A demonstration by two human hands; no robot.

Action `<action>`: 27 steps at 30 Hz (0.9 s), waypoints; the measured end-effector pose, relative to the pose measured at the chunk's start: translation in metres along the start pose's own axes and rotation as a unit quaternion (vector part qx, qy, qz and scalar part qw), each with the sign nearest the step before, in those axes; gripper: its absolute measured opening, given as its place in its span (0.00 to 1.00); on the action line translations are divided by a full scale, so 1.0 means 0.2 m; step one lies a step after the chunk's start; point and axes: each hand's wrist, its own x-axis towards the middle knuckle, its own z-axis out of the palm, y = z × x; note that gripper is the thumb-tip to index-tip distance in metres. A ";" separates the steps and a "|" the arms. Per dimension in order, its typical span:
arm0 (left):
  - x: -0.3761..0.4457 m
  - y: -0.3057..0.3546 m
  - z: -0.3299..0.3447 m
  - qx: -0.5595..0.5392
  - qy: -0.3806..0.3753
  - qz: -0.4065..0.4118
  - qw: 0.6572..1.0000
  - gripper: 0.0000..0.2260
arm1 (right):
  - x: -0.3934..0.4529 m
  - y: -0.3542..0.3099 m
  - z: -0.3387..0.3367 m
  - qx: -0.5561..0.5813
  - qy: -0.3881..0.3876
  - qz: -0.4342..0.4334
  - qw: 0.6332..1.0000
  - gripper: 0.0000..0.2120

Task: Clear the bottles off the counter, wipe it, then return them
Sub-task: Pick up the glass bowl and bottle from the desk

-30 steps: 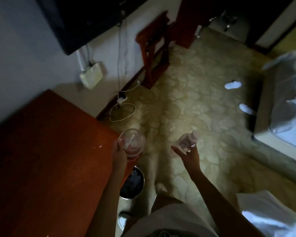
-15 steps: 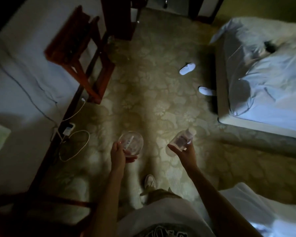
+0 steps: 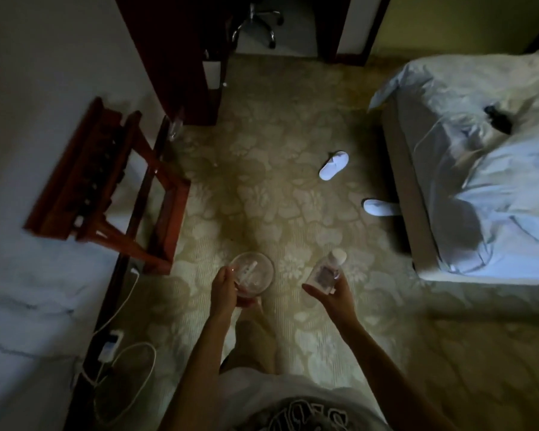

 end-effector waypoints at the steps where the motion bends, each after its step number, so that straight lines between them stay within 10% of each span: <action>1: 0.12 0.12 0.02 0.023 -0.009 -0.001 1.000 0.14 | 0.12 -0.10 0.03 -0.001 0.004 0.000 1.000 0.35; 27: 2.52 3.00 1.14 -0.016 -0.029 0.071 0.997 0.17 | 3.56 -2.19 0.14 0.021 0.012 -0.065 0.998 0.27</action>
